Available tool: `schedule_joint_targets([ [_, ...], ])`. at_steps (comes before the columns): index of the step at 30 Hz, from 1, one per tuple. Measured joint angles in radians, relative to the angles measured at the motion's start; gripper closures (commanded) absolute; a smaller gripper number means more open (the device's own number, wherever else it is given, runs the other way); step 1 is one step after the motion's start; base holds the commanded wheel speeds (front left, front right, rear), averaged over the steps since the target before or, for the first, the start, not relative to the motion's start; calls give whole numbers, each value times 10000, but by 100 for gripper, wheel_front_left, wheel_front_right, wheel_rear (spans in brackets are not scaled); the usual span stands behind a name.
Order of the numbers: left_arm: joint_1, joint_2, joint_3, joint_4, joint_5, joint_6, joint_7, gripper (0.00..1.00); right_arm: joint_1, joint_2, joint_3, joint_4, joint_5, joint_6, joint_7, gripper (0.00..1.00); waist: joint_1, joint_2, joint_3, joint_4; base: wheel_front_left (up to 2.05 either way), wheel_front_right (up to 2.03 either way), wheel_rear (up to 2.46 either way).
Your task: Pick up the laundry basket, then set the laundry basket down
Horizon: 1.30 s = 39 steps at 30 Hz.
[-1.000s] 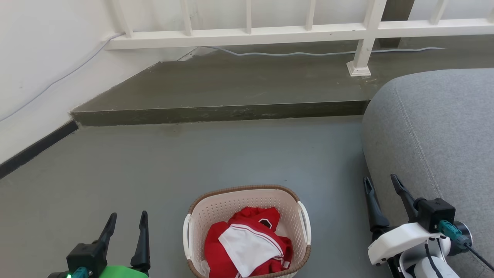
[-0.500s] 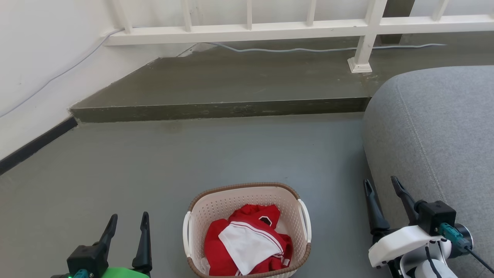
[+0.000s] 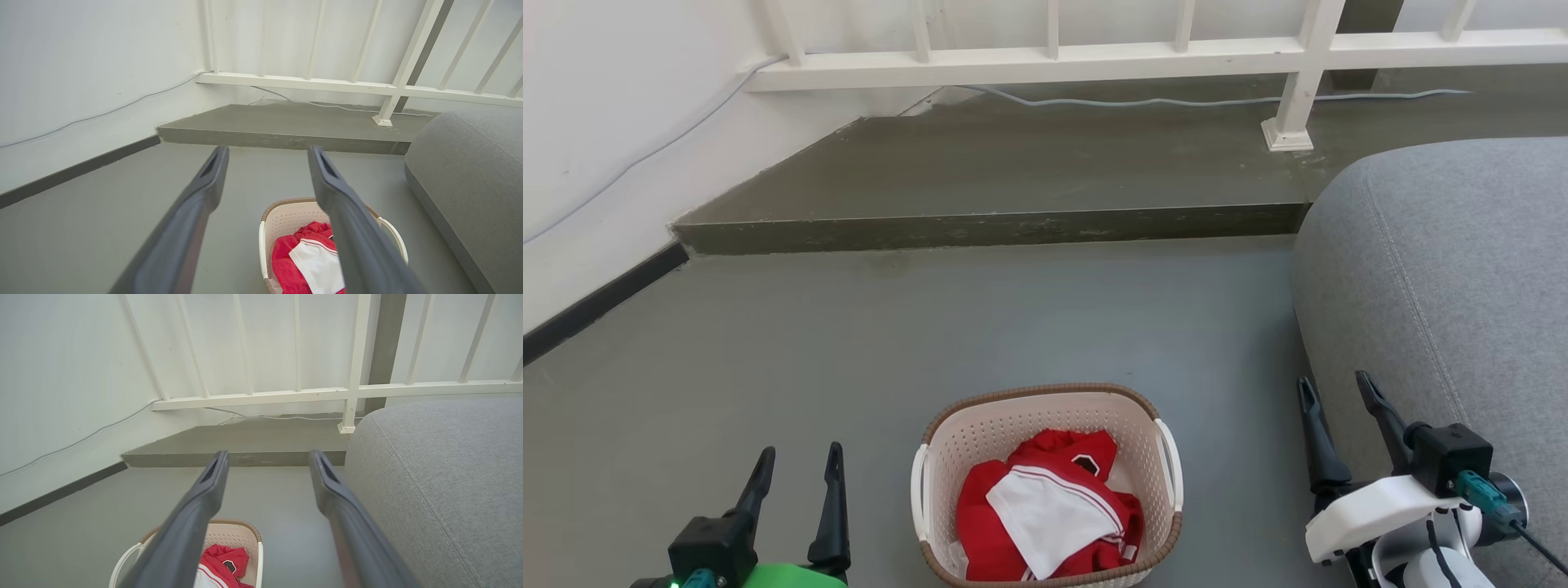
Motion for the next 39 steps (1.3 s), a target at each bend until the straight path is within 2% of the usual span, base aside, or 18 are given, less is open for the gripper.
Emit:
schedule_joint_targets([
  [3, 6, -17, 19, -29, 15, 0, 75, 0, 0, -2, -19, -15, 0, 0, 0, 0, 0, 0, 10, 2, 0, 0, 0],
  [4, 9, -35, 19, -42, 15, 0, 81, 100, 0, -2, -21, -25, 0, 0, 0, 100, 0, 0, 14, 3, 0, 0, 0],
  [14, 58, -205, -173, 332, -270, -10, 75, 100, 350, 205, 63, 370, 297, 88, 25, 100, 0, 0, 28, 7, 0, 0, 0],
  [39, 129, -341, 451, 522, -3827, -341, 353, 100, 305, 414, -805, 188, 3939, 546, 694, 100, 0, 0, 69, 25, 0, 0, 0],
])
